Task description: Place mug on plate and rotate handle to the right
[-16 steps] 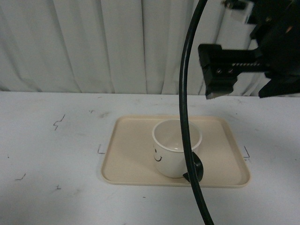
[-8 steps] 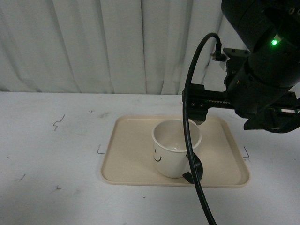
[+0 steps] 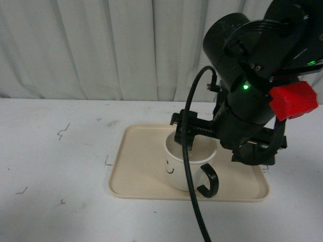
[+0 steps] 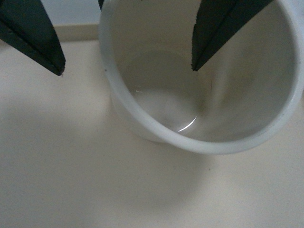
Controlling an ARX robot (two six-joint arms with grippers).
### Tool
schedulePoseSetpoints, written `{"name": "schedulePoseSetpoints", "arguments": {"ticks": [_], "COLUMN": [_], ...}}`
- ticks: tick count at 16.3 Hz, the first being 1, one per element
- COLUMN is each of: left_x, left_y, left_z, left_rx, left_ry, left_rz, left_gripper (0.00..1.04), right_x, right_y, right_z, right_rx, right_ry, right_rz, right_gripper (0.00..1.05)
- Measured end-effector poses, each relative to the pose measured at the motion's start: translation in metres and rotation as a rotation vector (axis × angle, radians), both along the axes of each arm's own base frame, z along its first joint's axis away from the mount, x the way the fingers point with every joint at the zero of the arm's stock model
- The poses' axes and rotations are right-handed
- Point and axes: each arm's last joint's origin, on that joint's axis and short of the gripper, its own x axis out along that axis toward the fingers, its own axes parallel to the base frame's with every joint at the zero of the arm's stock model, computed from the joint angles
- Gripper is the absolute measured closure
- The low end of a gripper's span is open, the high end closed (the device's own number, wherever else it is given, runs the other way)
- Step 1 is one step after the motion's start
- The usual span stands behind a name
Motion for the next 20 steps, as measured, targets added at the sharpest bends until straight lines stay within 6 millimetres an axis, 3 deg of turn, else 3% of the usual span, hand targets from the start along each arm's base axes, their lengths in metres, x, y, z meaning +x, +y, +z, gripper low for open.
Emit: {"name": "schedulePoseSetpoints", "arguments": {"ticks": [4, 8, 12, 13, 15, 20], "left_x": [0.000, 0.000, 0.000, 0.000, 0.000, 0.000], "left_y": [0.000, 0.000, 0.000, 0.000, 0.000, 0.000], "left_z": [0.000, 0.000, 0.000, 0.000, 0.000, 0.000], "left_rx": [0.000, 0.000, 0.000, 0.000, 0.000, 0.000], "left_ry": [0.000, 0.000, 0.000, 0.000, 0.000, 0.000], "left_rz": [0.000, 0.000, 0.000, 0.000, 0.000, 0.000], "left_gripper": [0.07, 0.07, 0.07, 0.07, 0.07, 0.07], "right_x": [0.003, 0.010, 0.016, 0.026, 0.033, 0.057], "right_y": [0.006, 0.007, 0.008, 0.009, 0.000, 0.000], "right_z": [-0.010, 0.004, 0.015, 0.025, 0.028, 0.047], "right_rx": [-0.013, -0.035, -0.064, -0.139, -0.279, -0.322], "right_ry": [0.074, 0.095, 0.117, 0.087, 0.111, 0.018], "right_rz": [-0.015, -0.001, 0.230, 0.425, 0.747, 1.035], "right_gripper": [0.59, 1.02, 1.02, 1.02, 1.02, 1.02]}}
